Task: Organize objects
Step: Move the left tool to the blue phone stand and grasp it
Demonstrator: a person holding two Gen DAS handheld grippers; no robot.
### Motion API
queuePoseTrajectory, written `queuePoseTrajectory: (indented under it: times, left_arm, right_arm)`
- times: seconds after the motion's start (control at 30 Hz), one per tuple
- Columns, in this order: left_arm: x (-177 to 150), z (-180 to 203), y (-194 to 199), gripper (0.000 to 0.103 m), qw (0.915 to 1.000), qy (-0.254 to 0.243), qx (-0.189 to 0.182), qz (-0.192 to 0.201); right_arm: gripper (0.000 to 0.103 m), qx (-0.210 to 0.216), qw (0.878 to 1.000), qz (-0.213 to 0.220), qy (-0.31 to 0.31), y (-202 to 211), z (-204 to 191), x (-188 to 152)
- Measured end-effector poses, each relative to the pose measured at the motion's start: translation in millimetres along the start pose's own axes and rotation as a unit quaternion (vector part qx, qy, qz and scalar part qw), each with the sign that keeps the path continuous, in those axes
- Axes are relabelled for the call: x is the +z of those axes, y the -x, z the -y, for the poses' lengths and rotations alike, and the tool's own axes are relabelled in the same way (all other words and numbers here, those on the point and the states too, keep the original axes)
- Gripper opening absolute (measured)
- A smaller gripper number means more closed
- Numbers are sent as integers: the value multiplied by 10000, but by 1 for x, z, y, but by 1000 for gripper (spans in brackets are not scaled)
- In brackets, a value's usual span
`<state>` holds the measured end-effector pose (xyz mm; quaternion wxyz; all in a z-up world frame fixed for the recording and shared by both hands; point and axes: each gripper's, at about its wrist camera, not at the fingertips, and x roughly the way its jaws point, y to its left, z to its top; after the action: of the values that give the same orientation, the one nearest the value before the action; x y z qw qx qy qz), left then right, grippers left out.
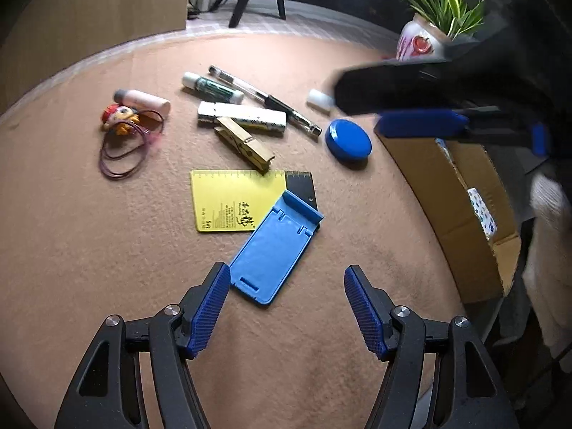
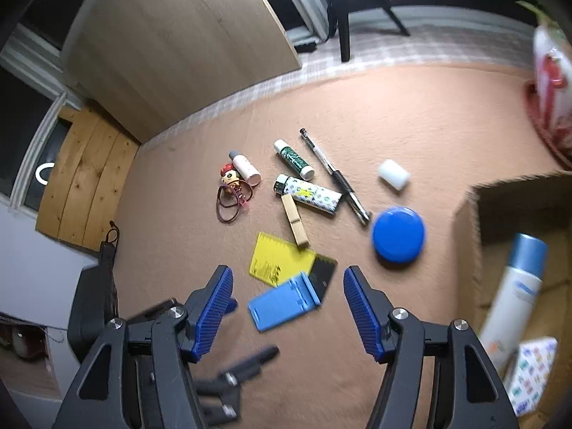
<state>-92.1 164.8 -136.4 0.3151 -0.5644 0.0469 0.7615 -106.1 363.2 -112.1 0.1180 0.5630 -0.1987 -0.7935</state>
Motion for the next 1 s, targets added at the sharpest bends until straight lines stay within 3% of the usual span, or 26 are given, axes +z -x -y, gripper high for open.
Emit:
queuePoseTrajectory:
  times: [0.27, 0.43, 0.5, 0.57, 1.0]
  left_arm:
    - [10, 2, -17, 67, 9994, -259, 197, -110]
    - [7, 3, -21, 62, 9992, -290, 267, -30]
    - [5, 7, -21, 55, 9985, -402, 361, -30]
    - [2, 11, -21, 46, 9973, -521, 508, -28]
    - [-13, 8, -12, 37, 9981, -315, 528, -104]
  right_arm:
    - [47, -45, 9985, -536, -138, -55, 5, 29]
    - [43, 92, 9967, -729, -340, -72, 15, 38]
    - [42, 45, 9964, -786, -320, -78, 16, 42]
    - [41, 27, 9962, -823, -284, -81, 14, 44]
    - [30, -555, 9932, -936, 403, -107, -17, 43]
